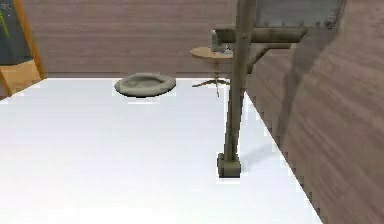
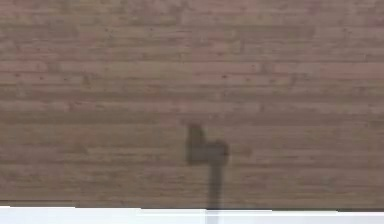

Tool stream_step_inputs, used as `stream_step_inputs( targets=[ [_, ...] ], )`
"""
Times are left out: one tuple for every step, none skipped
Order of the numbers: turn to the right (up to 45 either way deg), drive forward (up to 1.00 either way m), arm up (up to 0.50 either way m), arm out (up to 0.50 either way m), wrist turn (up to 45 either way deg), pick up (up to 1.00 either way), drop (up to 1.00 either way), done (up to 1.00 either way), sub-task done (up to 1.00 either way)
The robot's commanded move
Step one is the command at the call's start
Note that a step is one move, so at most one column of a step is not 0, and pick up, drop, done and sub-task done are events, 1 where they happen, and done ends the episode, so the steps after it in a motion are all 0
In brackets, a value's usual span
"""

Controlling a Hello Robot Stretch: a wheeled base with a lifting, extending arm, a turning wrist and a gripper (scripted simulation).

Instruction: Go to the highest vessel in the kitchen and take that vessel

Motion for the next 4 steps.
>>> stream_step_inputs(
  targets=[
    [-33.0,0.0,0.0,0.0,0.0,0.0,0.0,0.0,0.0],
    [0.0,1.0,0.0,0.0,0.0,0.0,0.0,0.0,0.0],
    [0.0,1.0,0.0,0.0,0.0,0.0,0.0,0.0,0.0],
    [0.0,1.0,0.0,0.0,0.0,0.0,0.0,0.0,0.0]
  ],
)
